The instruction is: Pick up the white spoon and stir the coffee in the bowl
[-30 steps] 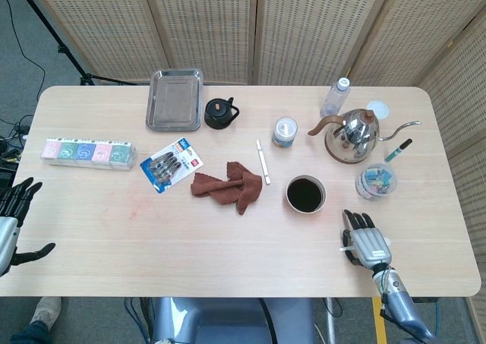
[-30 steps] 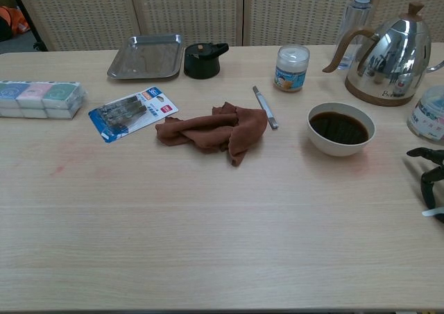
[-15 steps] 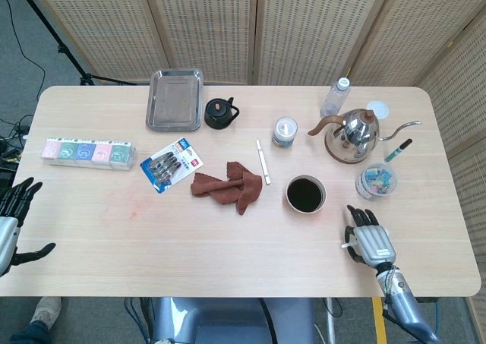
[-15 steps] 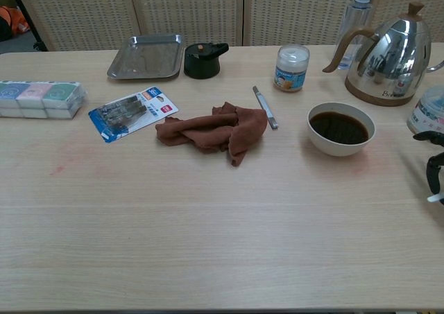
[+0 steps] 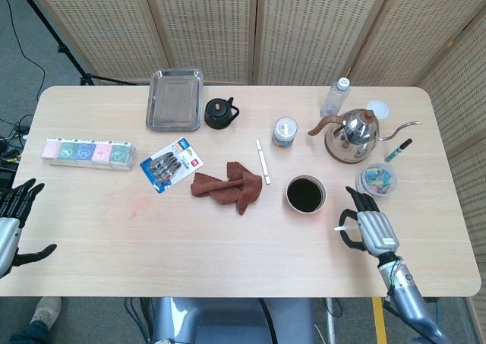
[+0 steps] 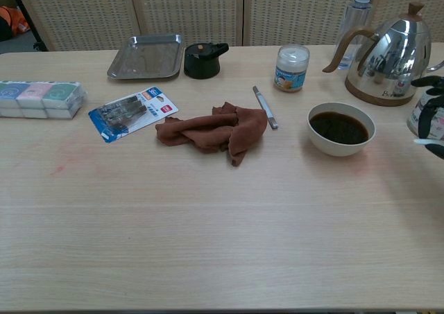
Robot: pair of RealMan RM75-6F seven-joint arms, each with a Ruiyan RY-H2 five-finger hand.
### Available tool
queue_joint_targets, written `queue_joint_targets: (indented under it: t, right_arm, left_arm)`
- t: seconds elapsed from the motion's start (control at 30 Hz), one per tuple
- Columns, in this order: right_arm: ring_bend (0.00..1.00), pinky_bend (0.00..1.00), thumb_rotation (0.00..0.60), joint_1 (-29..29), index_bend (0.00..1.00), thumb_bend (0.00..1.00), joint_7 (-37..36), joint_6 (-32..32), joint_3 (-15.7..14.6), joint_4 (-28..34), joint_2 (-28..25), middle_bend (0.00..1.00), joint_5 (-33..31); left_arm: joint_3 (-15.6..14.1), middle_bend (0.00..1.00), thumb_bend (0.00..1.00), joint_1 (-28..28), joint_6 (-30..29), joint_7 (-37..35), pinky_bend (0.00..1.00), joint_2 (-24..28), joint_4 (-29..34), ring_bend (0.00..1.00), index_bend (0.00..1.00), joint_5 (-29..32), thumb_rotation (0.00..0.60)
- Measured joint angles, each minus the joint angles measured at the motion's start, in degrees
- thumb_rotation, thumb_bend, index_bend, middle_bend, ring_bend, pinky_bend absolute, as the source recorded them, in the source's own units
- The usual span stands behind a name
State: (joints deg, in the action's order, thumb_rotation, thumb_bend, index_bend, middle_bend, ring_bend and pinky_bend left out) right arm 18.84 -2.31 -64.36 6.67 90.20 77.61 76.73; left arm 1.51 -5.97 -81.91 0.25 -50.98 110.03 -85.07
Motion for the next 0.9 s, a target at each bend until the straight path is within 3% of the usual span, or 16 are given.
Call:
queue_joint_targets:
  t: [0.47,0.9]
  right_arm:
    - [0.00,0.00,0.600,6.3,0.57,0.54,-0.9,4.4,7.8,9.3,-2.8,0.00,-7.2]
    - [0.00,0.00,0.600,16.2,0.57,0.54,5.9,10.4,12.7,9.1,0.8,0.00,-22.2]
  left_arm:
    - [-0.1,0.00,0.13,0.1,-0.2,-1.3,0.00,0.4,-0.2,0.00,0.00,-0.5,0.600]
    - [-0.1,0.00,0.13,-0.4,0.8,-1.3,0.00,0.6,-0.3,0.00,0.00,-0.2,0.600]
